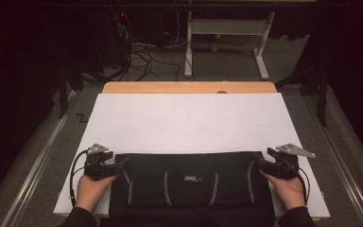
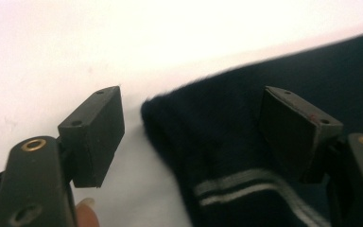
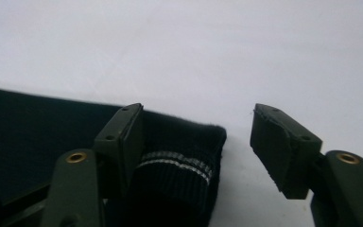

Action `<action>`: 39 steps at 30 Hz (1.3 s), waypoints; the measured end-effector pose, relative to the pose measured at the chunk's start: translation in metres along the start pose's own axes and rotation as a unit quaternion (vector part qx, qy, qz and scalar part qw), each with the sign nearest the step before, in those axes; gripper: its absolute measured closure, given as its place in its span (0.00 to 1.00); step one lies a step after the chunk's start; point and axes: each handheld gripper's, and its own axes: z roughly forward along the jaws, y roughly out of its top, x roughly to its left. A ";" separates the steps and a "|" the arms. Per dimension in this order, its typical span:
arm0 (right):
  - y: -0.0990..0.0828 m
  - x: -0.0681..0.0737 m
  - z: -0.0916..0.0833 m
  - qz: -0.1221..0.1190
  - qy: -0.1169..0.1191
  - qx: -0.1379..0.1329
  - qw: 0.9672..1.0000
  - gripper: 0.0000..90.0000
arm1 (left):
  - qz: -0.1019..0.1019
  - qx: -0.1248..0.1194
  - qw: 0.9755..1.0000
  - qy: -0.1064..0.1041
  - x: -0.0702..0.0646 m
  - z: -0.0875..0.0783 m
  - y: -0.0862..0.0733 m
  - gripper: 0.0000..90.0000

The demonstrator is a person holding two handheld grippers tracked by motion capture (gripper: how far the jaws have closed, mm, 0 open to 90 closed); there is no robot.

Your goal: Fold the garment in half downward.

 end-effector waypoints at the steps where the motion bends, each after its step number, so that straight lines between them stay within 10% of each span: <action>1: -0.002 0.001 0.006 -0.003 -0.005 0.025 1.000 0.40 | -0.002 -0.003 1.000 -0.002 0.001 0.000 -0.001 0.24; 7: -0.009 0.003 0.007 -0.008 0.007 0.054 0.998 0.47 | 0.024 0.001 1.000 0.013 -0.007 -0.003 -0.007 0.37; 25: -0.010 0.007 0.008 0.001 0.049 0.054 0.997 0.86 | 0.018 -0.008 0.999 -0.040 -0.010 -0.001 -0.010 0.76; 39: -0.004 0.011 -0.012 -0.022 0.035 -0.019 0.999 0.90 | 0.046 -0.090 0.995 -0.014 -0.023 -0.016 -0.005 0.82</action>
